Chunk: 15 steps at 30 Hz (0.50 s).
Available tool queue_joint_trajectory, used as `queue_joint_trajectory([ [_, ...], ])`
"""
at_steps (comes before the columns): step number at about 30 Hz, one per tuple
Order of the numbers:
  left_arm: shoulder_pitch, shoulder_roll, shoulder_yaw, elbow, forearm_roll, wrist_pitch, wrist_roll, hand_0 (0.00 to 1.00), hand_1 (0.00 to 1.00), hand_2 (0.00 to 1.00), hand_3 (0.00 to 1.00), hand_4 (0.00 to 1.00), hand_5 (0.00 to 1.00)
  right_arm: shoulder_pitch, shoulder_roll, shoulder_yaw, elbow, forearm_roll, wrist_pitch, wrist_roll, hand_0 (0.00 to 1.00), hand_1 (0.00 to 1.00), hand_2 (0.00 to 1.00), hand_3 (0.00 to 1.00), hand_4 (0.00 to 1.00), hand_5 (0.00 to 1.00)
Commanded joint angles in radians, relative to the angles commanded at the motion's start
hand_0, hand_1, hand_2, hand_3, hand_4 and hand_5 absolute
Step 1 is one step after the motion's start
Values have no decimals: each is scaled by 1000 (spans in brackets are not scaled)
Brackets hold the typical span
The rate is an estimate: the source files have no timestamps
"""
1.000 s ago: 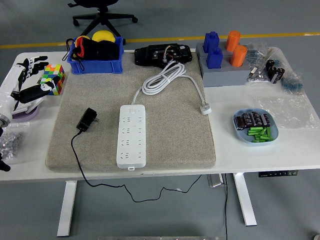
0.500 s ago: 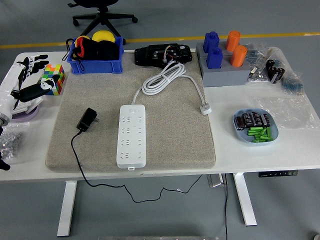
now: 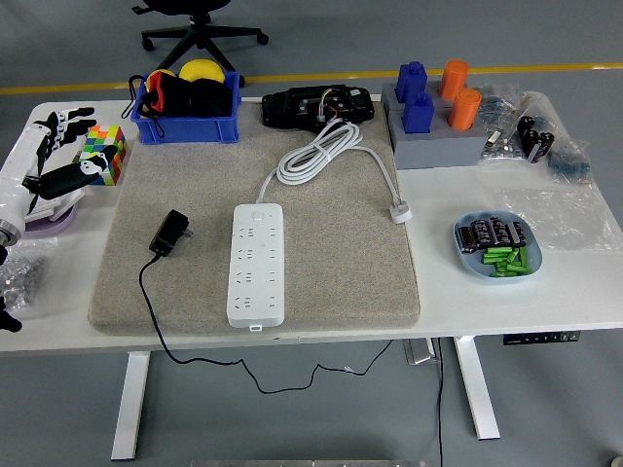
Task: Pull the plug out,throw it away,press the button
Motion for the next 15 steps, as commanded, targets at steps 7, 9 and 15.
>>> queue_joint_trajectory([
  [7, -2, -18, -18, 0, 4, 1, 0, 856, 835, 796, 833, 744, 285, 25, -9, -15, 4, 4, 2, 0, 726, 680, 668, 671, 761, 654],
  [9, 3, -21, -12, -3, 3, 0, -1, 856, 835, 796, 833, 744, 285, 16, -11, -19, 2, 4, 2, -1, 726, 680, 668, 671, 761, 654],
  [15, 16, -20, -14, -12, 2, 0, 2, 856, 835, 796, 832, 741, 283, 2, -5, -11, -2, -4, 2, -1, 727, 681, 669, 671, 760, 655],
])
